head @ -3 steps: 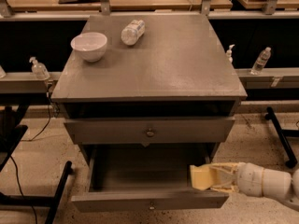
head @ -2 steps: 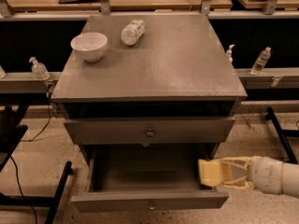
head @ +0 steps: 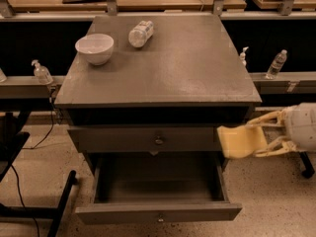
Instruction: Pick sponge from middle drawer and place on counter
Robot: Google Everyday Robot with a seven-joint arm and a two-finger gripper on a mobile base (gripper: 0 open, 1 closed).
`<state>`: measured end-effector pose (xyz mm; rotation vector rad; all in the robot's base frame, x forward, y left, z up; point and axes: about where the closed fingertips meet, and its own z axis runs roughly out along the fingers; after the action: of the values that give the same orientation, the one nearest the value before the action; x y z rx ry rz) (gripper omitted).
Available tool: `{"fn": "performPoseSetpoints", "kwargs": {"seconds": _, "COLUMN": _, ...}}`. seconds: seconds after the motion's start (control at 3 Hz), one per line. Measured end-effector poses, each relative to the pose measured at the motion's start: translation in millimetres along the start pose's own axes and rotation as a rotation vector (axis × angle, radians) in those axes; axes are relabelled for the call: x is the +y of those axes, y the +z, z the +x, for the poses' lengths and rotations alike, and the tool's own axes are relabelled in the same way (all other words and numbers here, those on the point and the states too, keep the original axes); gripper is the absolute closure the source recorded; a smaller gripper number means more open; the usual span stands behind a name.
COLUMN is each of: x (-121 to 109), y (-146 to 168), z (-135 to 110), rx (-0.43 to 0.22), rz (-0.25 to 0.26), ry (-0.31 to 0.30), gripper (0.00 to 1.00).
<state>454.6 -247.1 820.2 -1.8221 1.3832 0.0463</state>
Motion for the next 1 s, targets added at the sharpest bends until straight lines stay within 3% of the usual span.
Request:
{"fn": "performPoseSetpoints", "kwargs": {"seconds": 0.33, "x": -72.5, "y": -24.4, "z": -14.7, "rx": 0.062, "rz": -0.071, "ry": 0.042, "gripper": 1.0}}
{"fn": "performPoseSetpoints", "kwargs": {"seconds": 0.67, "x": -128.7, "y": -16.9, "z": -20.0, "rx": 0.093, "rz": -0.075, "ry": 0.095, "gripper": 1.0}}
{"fn": "performPoseSetpoints", "kwargs": {"seconds": 1.0, "x": -179.2, "y": 10.3, "z": -30.4, "rx": 0.1, "rz": -0.06, "ry": 0.12, "gripper": 1.0}}
